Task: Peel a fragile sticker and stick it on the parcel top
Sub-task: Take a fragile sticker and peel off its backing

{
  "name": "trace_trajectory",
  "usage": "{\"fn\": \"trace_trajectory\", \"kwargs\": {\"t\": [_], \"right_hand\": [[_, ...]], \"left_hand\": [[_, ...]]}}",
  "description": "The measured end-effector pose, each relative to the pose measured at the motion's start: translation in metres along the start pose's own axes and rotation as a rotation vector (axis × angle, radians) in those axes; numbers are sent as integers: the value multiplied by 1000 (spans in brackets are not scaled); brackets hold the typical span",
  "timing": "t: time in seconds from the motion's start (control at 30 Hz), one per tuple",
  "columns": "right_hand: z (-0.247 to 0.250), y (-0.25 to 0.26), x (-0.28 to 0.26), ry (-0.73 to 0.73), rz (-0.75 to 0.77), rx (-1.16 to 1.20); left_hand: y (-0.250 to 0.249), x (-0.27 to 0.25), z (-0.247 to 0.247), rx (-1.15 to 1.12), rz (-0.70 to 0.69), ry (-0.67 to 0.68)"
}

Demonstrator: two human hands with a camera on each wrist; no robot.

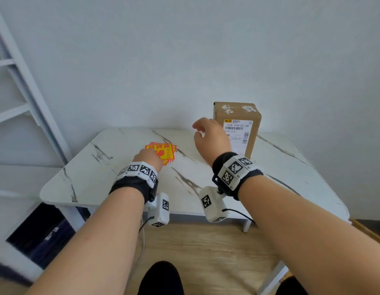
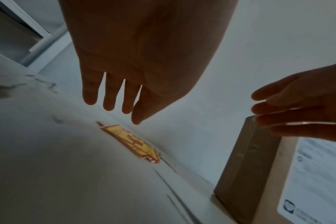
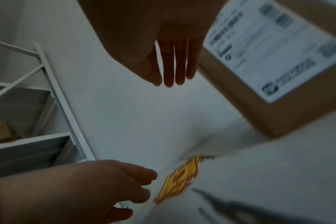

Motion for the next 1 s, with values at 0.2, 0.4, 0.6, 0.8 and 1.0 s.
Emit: {"fn": "trace_trajectory", "kwargs": {"t": [0.2, 0.4, 0.6, 0.8, 1.0], "right_hand": [[-61, -3, 1, 420, -285, 64], [-94, -9, 4, 687, -363, 19], [-108, -6, 2, 711, -318, -91], [-112, -7, 3, 359, -609, 208], [-107, -11, 3, 127, -685, 350]], "left_hand": [[26, 9, -20, 96, -92, 152], [32, 4, -26, 86, -116, 211], [35, -3, -20, 6, -127, 229], [37, -11, -15, -93, -118, 259], [39, -6, -19, -108, -150, 263]]}}
Point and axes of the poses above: each hand's wrist, its own x-axis towards the middle knuckle, its own z-axis out of the back of the hand, y = z × x, the point moved 1 cm from there along x, towards the middle knuckle, and after that the axes turned 15 degrees about z, right-handed, at the moved point
